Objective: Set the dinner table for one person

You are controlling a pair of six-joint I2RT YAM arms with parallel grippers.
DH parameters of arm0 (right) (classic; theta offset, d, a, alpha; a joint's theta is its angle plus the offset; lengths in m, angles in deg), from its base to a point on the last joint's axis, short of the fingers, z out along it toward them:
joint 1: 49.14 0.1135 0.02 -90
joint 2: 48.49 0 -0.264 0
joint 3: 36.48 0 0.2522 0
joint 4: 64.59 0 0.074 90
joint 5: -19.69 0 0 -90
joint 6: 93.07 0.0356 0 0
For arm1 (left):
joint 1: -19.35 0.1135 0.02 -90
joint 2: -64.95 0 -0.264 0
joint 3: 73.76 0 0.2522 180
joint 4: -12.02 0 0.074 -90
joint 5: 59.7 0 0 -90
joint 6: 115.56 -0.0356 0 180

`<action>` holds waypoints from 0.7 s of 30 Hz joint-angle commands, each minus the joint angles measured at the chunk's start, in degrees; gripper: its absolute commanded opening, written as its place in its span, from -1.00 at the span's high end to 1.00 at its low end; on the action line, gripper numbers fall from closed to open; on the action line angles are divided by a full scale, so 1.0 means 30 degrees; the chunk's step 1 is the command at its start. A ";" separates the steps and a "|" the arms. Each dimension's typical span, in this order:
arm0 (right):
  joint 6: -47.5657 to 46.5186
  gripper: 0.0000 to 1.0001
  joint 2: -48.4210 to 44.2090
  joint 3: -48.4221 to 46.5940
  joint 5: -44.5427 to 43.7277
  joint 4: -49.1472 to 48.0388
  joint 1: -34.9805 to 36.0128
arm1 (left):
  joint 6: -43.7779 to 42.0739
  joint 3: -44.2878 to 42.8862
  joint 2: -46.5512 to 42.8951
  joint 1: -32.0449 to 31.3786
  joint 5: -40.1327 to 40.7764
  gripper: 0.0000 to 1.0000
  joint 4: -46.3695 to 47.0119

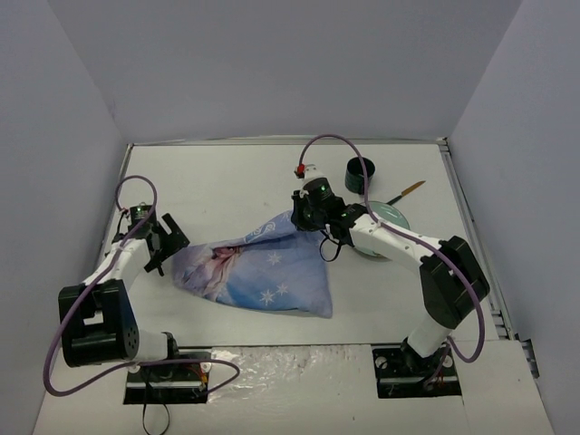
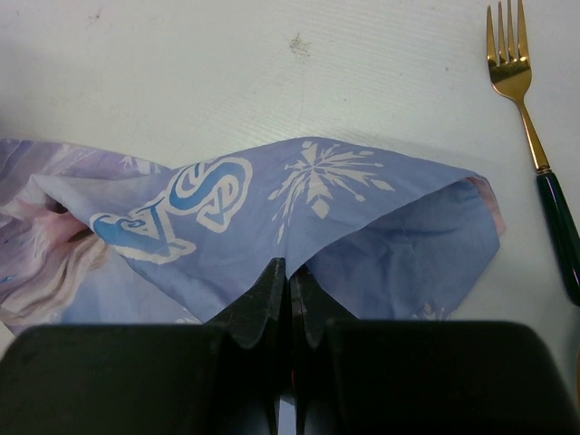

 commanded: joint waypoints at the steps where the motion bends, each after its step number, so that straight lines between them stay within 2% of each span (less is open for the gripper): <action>1: -0.0071 1.00 -0.1280 -0.0029 0.0229 -0.1135 -0.0114 | -0.1175 -0.0954 0.0845 -0.0009 -0.1706 -0.66 0.0864; 9: 0.0318 1.00 -0.1483 0.0029 0.0317 -0.1193 -0.0114 | -0.1536 -0.1334 0.2530 -0.0251 -0.1652 -0.62 -0.0488; 19: 0.0456 1.00 -0.2118 0.0147 0.0094 -0.1175 -0.0122 | -0.1616 -0.1706 0.3945 -0.1689 -0.0975 -0.20 -0.1336; 21: 0.0501 1.00 -0.2204 0.0221 0.0016 -0.1211 -0.0133 | -0.1581 -0.1759 0.4178 -0.2158 -0.0464 -0.04 -0.1615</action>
